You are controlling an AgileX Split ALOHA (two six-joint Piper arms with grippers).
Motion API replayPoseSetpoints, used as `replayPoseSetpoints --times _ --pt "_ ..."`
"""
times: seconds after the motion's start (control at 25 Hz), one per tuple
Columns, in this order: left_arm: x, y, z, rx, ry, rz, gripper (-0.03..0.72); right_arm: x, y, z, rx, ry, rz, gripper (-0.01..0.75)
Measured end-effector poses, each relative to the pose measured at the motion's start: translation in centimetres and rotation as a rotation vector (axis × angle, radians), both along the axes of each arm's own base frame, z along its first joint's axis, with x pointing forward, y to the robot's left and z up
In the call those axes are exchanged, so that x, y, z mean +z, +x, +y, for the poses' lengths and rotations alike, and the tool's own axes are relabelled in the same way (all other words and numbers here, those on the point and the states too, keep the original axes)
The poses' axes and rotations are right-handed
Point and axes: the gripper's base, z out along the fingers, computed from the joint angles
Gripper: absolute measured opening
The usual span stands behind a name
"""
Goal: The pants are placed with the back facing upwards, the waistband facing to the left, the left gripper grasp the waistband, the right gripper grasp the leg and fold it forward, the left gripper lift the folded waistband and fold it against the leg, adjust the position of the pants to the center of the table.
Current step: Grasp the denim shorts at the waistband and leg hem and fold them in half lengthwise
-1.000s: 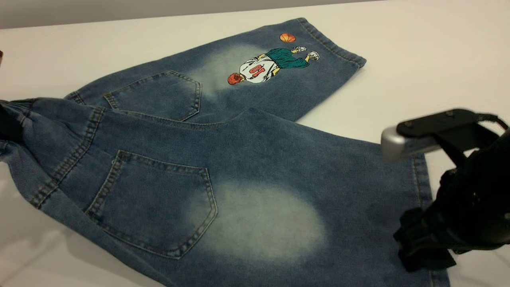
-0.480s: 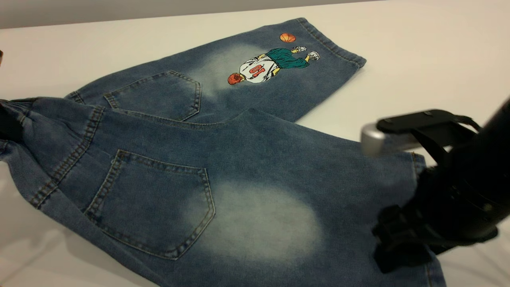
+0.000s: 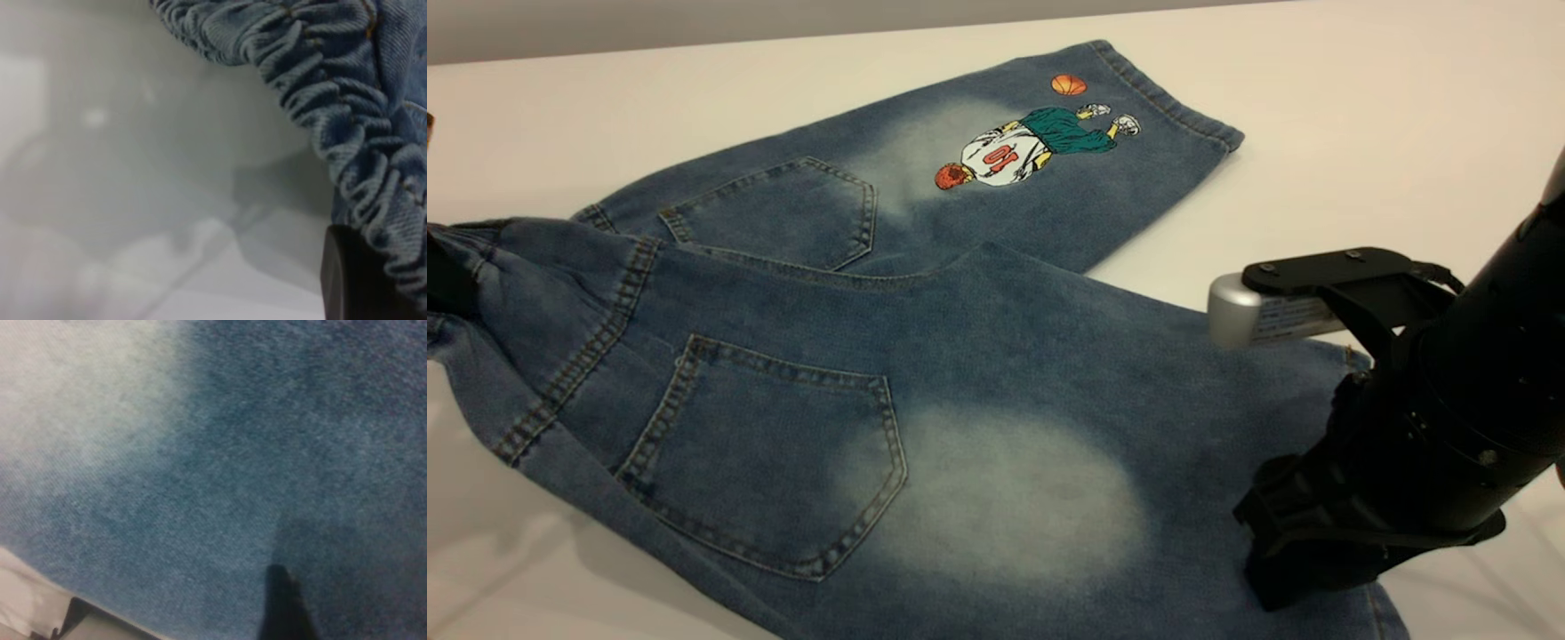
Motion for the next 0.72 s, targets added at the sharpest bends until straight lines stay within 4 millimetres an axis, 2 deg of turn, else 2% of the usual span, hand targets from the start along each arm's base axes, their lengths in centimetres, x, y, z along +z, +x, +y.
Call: replayPoseSetpoints --times 0.08,0.16,0.24,0.32,0.48,0.72 --pt "0.0 0.0 0.0 0.000 -0.001 0.001 0.124 -0.3 -0.1 0.0 0.013 -0.001 0.012 0.281" --pt "0.0 0.0 0.0 0.000 0.000 0.001 0.124 -0.4 0.0 0.2 0.029 0.004 0.014 0.130" --pt "0.0 0.0 0.0 0.000 0.000 0.001 0.124 -0.4 0.1 0.3 0.032 0.008 0.014 0.041" --pt "0.0 0.0 0.0 0.000 0.000 0.001 0.124 -0.3 0.4 0.5 0.040 0.013 0.004 0.014" --pt "0.0 0.0 0.0 -0.001 0.000 0.001 0.124 0.5 1.0 0.7 0.061 0.025 -0.042 0.011" --pt "0.0 0.0 0.0 -0.001 0.000 0.000 0.124 4.1 1.0 1.3 0.105 0.125 -0.107 0.011"
